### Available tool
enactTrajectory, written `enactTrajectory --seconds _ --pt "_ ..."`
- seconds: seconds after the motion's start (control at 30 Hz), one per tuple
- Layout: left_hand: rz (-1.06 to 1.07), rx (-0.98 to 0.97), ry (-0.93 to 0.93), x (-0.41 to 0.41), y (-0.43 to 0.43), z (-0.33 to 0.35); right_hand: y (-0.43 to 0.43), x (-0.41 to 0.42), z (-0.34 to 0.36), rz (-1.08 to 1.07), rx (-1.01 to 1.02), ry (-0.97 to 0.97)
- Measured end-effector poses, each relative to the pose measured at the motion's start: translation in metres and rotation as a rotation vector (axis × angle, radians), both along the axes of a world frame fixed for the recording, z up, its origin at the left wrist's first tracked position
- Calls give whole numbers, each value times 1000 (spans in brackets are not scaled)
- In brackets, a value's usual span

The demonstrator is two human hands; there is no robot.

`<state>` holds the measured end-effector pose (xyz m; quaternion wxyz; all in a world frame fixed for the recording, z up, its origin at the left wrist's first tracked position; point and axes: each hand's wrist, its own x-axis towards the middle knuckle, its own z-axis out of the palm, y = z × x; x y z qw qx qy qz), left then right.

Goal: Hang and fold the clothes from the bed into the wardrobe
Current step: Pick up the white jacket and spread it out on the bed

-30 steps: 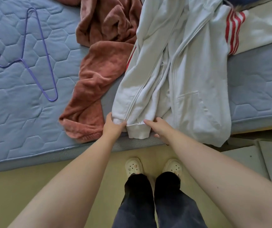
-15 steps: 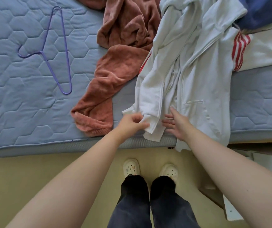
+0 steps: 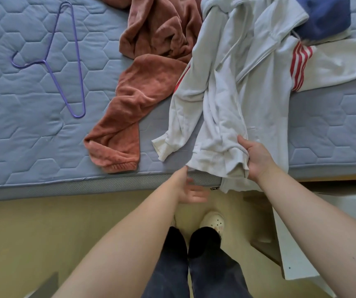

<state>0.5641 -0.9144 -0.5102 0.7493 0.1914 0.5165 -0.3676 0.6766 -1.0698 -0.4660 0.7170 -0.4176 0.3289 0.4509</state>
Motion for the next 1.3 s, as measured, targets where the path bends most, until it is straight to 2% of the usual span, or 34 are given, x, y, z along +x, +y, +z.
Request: enactTrajectory --seconds 0.07,0.13,0.23,0.3,0.4,0.43,0.53,0.63,0.7,0.77,0.83,0.9,0.97,1.0,1.07,1.17,1.2,1.23,1.27,1.3 --pt "367 -264 -8 7 -10 2 -4 -1 6 19 40 -10" --pt "686 -340 -53 20 -9 6 -8 -2 10 52 24 -35" --pt "813 -117 -55 42 9 16 -7 -1 21 114 -30 -79" --pt "788 44 -30 50 30 18 -4 4 17 58 -212 -109" --pt "883 168 -66 44 67 23 -5 11 4 -88 -603 -191" --pt "930 216 -68 39 80 23 -5 12 1 -131 -614 -157" --pt "1082 270 -32 20 113 19 1 4 0 -176 -423 2" --pt "1110 268 81 7 123 8 2 -5 2 -57 -154 -24" --pt "1036 251 107 0 118 0 3 -15 -8 71 -217 20" --pt "937 294 148 -7 113 -8 3 -26 -24 244 -503 67" --pt "841 389 153 -10 110 -15 5 -36 -38 391 -632 75" --pt "501 636 140 -8 108 -19 9 -39 -45 457 -655 95" --pt "-40 1022 78 -2 104 -19 13 -36 -51 524 -743 65" --pt "-235 1168 -8 4 102 -15 14 -35 -54 570 -803 27" --pt "-516 1299 -165 15 100 -12 16 -32 -59 601 -880 -23" --pt "-1008 1332 -242 29 104 -16 18 -25 -65 567 -912 -34" --pt "-1101 1311 -276 32 104 -16 17 -23 -67 551 -944 -63" --pt "-1113 1276 -344 35 105 -16 17 -20 -67 533 -1012 -108" --pt "-1022 1181 -398 35 107 -16 18 -18 -67 514 -1112 -166" --pt "-861 1005 -425 35 106 -16 19 -17 -64 493 -1209 -249"
